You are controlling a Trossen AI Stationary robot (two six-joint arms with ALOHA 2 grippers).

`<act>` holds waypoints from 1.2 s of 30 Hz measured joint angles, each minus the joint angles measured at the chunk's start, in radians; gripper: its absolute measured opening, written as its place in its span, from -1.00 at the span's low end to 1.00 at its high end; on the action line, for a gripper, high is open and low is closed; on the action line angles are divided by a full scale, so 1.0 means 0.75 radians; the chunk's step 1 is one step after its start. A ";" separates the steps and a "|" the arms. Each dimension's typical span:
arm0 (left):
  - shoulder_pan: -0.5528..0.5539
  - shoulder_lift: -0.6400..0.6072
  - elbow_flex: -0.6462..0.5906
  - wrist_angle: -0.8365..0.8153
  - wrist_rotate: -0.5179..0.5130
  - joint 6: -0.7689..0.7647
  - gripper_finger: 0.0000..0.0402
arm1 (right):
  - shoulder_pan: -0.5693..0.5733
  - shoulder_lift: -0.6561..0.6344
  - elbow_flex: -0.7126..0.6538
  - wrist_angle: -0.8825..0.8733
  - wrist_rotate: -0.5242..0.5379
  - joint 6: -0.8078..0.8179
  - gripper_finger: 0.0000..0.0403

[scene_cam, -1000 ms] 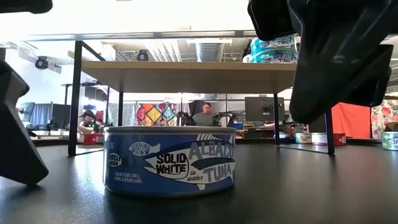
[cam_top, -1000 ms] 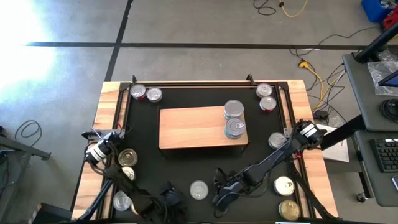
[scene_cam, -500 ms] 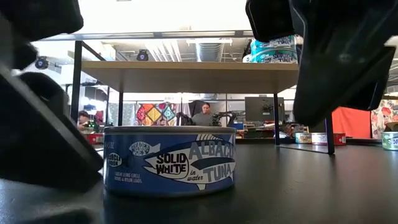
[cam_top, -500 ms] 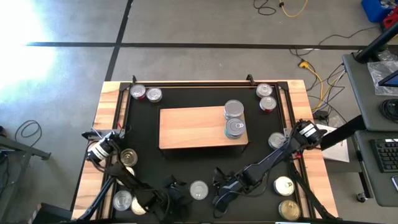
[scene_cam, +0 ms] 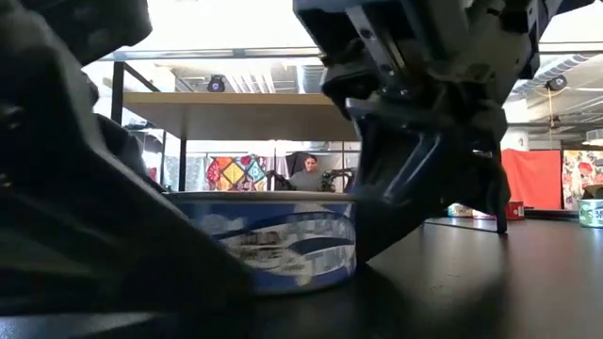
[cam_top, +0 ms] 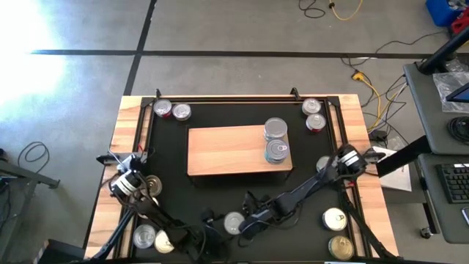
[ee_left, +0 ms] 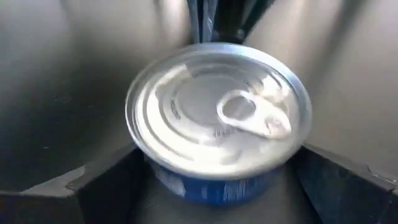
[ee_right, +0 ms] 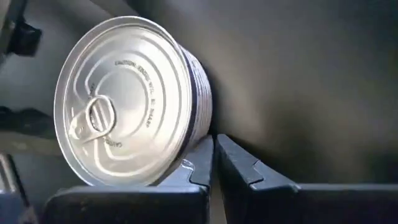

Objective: Stack canned seafood by type on shelf
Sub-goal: Put the blue tuna can on the shelf

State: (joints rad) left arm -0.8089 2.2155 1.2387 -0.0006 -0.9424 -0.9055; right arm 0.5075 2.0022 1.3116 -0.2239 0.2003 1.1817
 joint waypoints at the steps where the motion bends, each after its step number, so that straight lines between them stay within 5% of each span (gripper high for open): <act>1: -0.001 0.016 0.023 -0.007 -0.017 -0.002 0.95 | 0.001 0.022 0.030 -0.008 -0.008 -0.006 -0.94; 10: -0.012 0.062 0.112 -0.066 -0.048 -0.129 0.96 | 0.012 0.170 0.358 -0.363 -0.081 -0.061 -0.94; 28: 0.007 0.065 0.121 0.092 -0.059 0.111 0.98 | -0.005 0.173 0.389 -0.348 -0.292 -0.194 -0.94; 36: -0.001 0.016 0.329 -0.428 -0.022 0.077 0.81 | -0.008 0.050 0.429 -0.553 -0.260 -0.269 -0.94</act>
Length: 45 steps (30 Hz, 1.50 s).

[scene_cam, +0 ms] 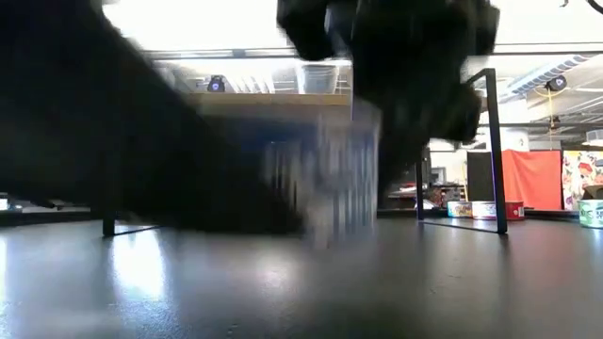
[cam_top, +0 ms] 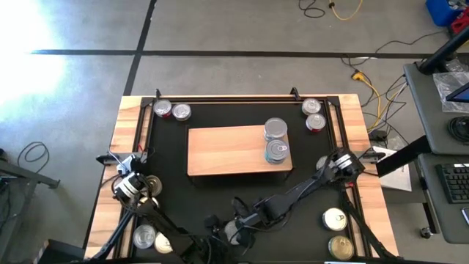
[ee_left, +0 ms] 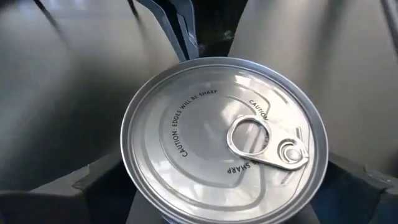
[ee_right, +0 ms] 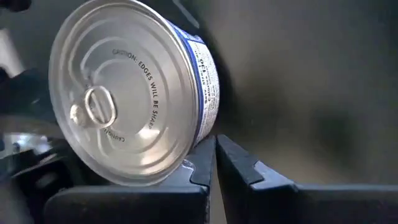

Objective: Stack canned seafood by type on shelf
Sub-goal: Put the blue tuna can on the shelf

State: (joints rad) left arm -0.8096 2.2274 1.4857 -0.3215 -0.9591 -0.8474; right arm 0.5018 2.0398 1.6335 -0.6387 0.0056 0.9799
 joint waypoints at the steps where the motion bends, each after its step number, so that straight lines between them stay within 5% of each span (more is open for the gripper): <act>1: -0.002 -0.016 0.022 -0.060 -0.001 -0.004 0.81 | 0.000 -0.029 0.004 -0.022 0.005 -0.015 -0.94; 7: -0.008 -0.169 0.047 -0.373 0.050 -0.015 0.81 | 0.004 -0.241 0.004 -0.097 0.118 -0.245 -0.94; 11: 0.004 -0.339 0.014 -0.612 0.063 0.025 0.81 | 0.029 -0.404 0.007 -0.098 0.385 -0.492 -0.94; 15: 0.075 -0.563 -0.078 -0.556 0.137 0.231 0.81 | 0.039 -0.512 0.006 -0.100 0.658 -0.644 -0.94; 18: 0.156 -0.729 -0.157 -0.458 0.255 0.426 0.81 | -0.001 -0.565 0.005 -0.101 0.726 -0.740 -0.94; 23: 0.339 -0.983 -0.271 -0.309 0.467 0.736 0.81 | -0.106 -0.615 0.004 -0.048 0.677 -0.928 -0.94; 29: 0.639 -1.140 -0.363 -0.303 0.712 0.946 0.82 | -0.324 -0.639 0.023 0.032 0.375 -1.089 -0.94; 37: 0.976 -1.118 -0.393 -0.233 1.035 1.127 0.88 | -0.569 -0.590 0.020 0.039 0.196 -1.258 -0.94; 45: 1.149 -1.069 -0.499 -0.067 1.199 1.245 0.87 | -0.653 -0.475 0.020 0.019 0.176 -1.233 -0.94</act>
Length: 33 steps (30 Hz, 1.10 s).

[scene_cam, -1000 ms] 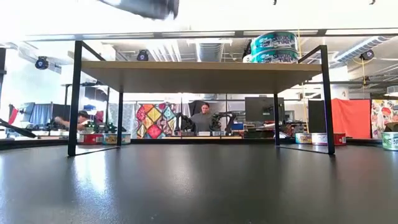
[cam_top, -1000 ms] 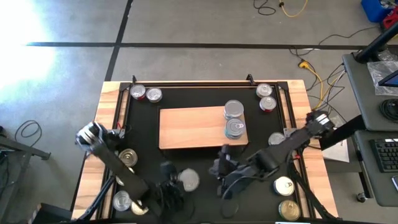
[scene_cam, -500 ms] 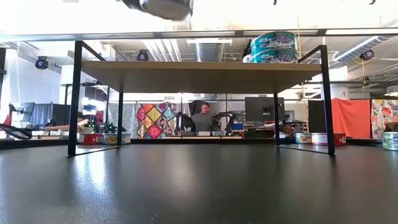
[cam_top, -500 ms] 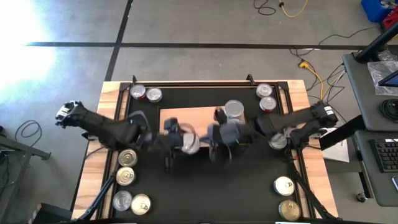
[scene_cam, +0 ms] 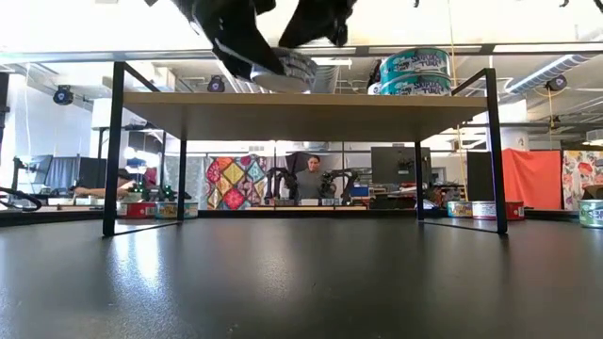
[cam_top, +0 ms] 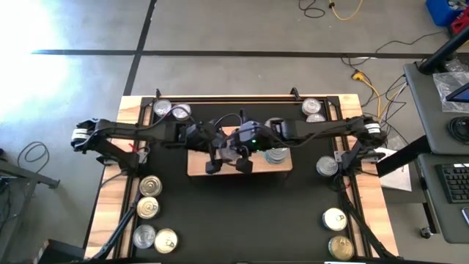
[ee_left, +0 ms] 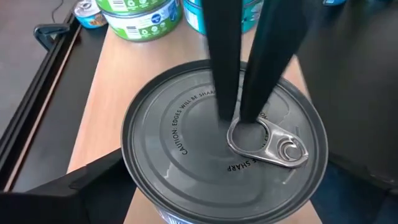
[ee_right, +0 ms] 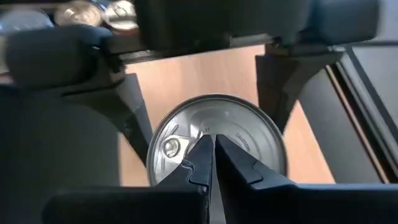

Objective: Stack canned seafood by type on shelf
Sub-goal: Put the blue tuna can on the shelf

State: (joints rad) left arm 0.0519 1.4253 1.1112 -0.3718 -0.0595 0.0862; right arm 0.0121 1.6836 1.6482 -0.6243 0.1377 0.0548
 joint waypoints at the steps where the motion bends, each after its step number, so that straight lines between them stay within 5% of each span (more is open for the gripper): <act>1: 0.013 0.007 -0.009 0.022 0.012 0.012 0.86 | -0.008 0.017 0.000 -0.005 0.000 0.017 -0.94; 8: 0.043 0.043 -0.039 0.041 0.103 0.048 0.96 | -0.043 0.074 -0.004 -0.033 -0.019 0.150 -0.94; 23: 0.051 0.067 -0.037 0.039 0.057 0.046 0.98 | -0.095 0.074 -0.032 -0.216 -0.025 0.146 -0.94; 33: 0.068 0.111 -0.031 0.021 0.082 0.004 0.99 | -0.104 0.074 -0.019 -0.055 -0.132 0.085 -0.94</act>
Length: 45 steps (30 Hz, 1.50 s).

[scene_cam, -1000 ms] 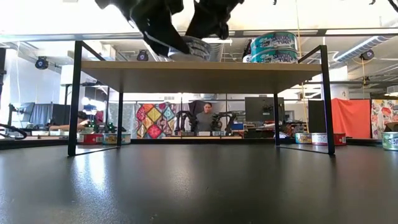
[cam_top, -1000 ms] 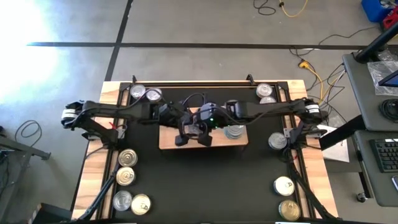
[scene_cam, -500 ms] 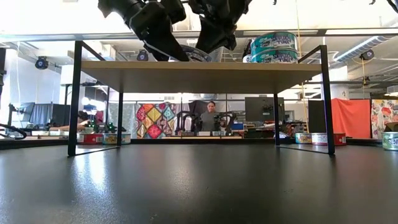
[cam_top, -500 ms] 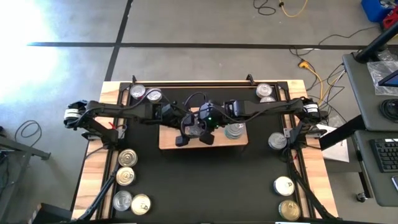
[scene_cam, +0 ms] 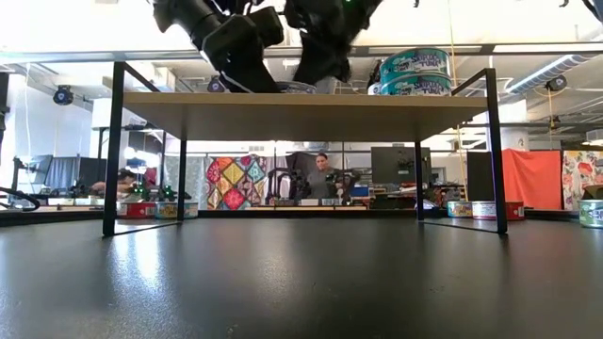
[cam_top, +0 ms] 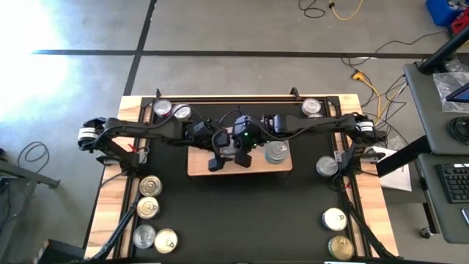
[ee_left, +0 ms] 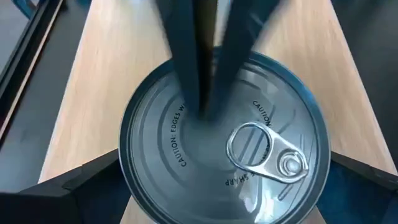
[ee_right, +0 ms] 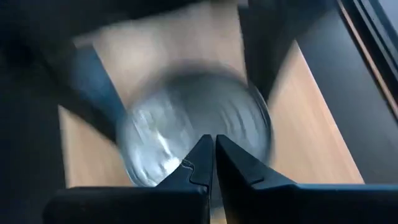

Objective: Stack canned seafood by type on shelf
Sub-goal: Put the blue tuna can on the shelf

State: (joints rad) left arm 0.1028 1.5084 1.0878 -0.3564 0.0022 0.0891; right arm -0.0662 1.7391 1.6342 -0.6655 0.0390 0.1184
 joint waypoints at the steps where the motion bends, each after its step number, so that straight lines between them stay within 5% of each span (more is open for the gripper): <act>1: 0.000 0.005 0.001 0.005 0.007 0.000 0.99 | 0.000 0.000 0.001 0.042 -0.031 -0.007 -0.94; 19: 0.001 -0.025 -0.001 -0.085 0.033 -0.033 0.99 | -0.014 0.006 -0.076 -0.093 -0.097 -0.044 -0.94; 29: 0.014 -0.137 -0.010 -0.169 -0.063 -0.020 0.99 | -0.037 0.003 -0.078 -0.114 -0.091 0.034 -0.94; 38: 0.014 -0.321 -0.008 -0.177 -0.134 -0.106 0.99 | -0.067 0.001 -0.079 -0.242 0.073 0.202 -0.94; 45: 0.013 -0.425 -0.007 -0.143 -0.131 -0.212 0.99 | -0.071 0.001 -0.080 -0.271 0.216 0.559 -0.94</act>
State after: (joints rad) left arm 0.1122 1.1900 1.0824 -0.4639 -0.0963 -0.0696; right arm -0.1192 1.7401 1.5745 -0.8684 0.2009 0.5380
